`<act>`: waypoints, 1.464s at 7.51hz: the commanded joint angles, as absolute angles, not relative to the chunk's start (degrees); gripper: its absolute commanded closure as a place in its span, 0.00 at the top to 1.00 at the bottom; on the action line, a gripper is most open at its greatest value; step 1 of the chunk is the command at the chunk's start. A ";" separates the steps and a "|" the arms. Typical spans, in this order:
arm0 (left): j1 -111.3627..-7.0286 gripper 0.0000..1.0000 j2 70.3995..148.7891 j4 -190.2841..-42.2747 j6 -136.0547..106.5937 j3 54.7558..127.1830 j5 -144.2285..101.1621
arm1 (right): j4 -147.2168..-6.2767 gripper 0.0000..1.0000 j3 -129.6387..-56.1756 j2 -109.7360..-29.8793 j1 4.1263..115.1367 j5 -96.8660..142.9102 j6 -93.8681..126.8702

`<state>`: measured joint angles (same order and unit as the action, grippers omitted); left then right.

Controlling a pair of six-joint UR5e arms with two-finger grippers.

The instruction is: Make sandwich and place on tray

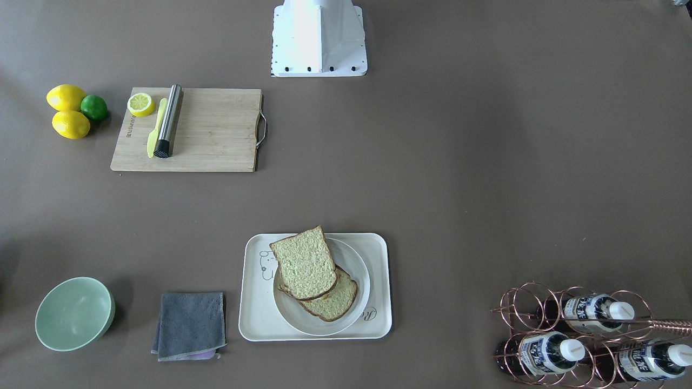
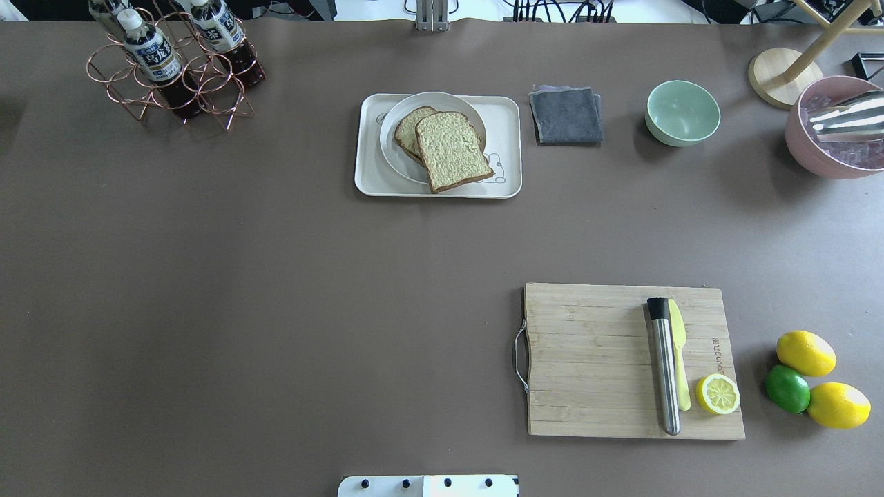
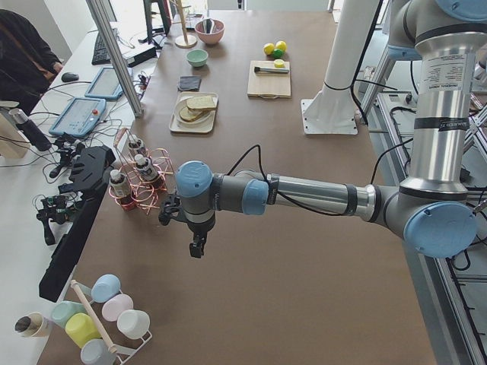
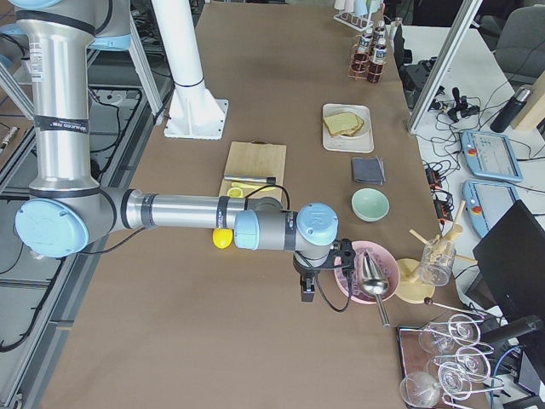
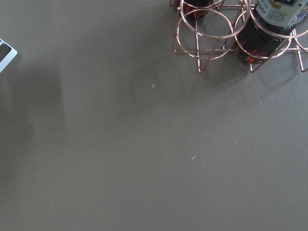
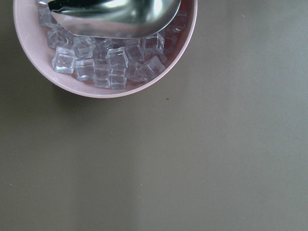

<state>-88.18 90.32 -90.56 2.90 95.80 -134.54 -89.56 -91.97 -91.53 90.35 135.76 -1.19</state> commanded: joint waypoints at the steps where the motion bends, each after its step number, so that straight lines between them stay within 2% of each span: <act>1: -88.24 0.98 89.21 -90.97 2.90 95.54 -134.47 | -89.47 0.99 -92.19 -91.41 90.35 135.79 -0.70; 11: -88.42 0.98 89.56 -90.88 2.72 95.36 -134.47 | -89.56 0.99 -92.28 -91.06 90.35 135.97 -0.70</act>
<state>-88.42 89.40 -90.96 2.79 95.33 -134.47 -89.56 -92.17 -91.13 90.35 135.94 -0.70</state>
